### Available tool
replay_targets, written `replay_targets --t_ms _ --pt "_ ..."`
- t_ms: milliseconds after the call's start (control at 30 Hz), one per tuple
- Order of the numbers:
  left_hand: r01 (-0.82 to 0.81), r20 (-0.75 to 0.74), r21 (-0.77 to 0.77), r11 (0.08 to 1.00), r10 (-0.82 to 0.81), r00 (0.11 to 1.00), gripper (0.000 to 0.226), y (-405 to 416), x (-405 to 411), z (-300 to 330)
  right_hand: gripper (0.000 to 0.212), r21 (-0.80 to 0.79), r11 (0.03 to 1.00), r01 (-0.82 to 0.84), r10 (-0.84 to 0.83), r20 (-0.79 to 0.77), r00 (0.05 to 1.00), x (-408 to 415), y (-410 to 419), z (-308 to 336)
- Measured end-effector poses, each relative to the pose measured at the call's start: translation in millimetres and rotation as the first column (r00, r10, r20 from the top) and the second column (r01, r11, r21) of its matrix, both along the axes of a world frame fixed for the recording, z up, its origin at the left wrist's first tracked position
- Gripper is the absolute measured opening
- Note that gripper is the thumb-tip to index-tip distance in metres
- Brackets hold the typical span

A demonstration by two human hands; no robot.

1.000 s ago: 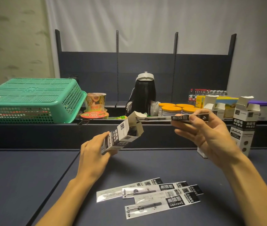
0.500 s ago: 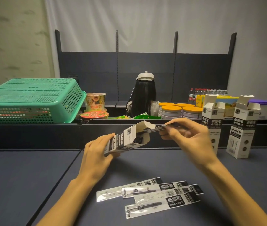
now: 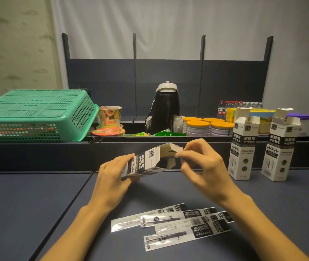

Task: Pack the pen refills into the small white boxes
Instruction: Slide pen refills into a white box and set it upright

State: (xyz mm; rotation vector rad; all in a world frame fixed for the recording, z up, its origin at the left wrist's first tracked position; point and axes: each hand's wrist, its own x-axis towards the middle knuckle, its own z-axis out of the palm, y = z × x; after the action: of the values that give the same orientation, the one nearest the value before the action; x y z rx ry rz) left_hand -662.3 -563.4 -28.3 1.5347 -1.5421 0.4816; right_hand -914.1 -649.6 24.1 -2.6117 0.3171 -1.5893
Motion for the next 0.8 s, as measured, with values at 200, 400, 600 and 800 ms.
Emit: replay_targets --t_ms 200,400,600,800 --pt "0.005 0.002 0.000 1.000 -0.005 1.000 0.062 1 0 -1 0.026 0.043 0.996 0.081 -0.074 -0.145 0.987 0 1 -1" --pt "0.006 0.036 0.012 1.000 -0.007 0.999 0.064 1 -4 -2 0.033 0.209 0.966 0.152 -0.072 -0.349 0.934 1 5 -5" --pt "-0.005 0.063 0.055 0.998 0.002 0.998 0.064 1 -5 -3 0.040 0.274 0.949 0.154 -0.005 -0.476 0.879 2 5 -10" --pt "0.001 0.057 0.056 0.998 -0.005 0.998 0.064 1 -8 -2 0.060 0.328 0.929 0.169 0.006 -0.472 0.882 4 3 -12"
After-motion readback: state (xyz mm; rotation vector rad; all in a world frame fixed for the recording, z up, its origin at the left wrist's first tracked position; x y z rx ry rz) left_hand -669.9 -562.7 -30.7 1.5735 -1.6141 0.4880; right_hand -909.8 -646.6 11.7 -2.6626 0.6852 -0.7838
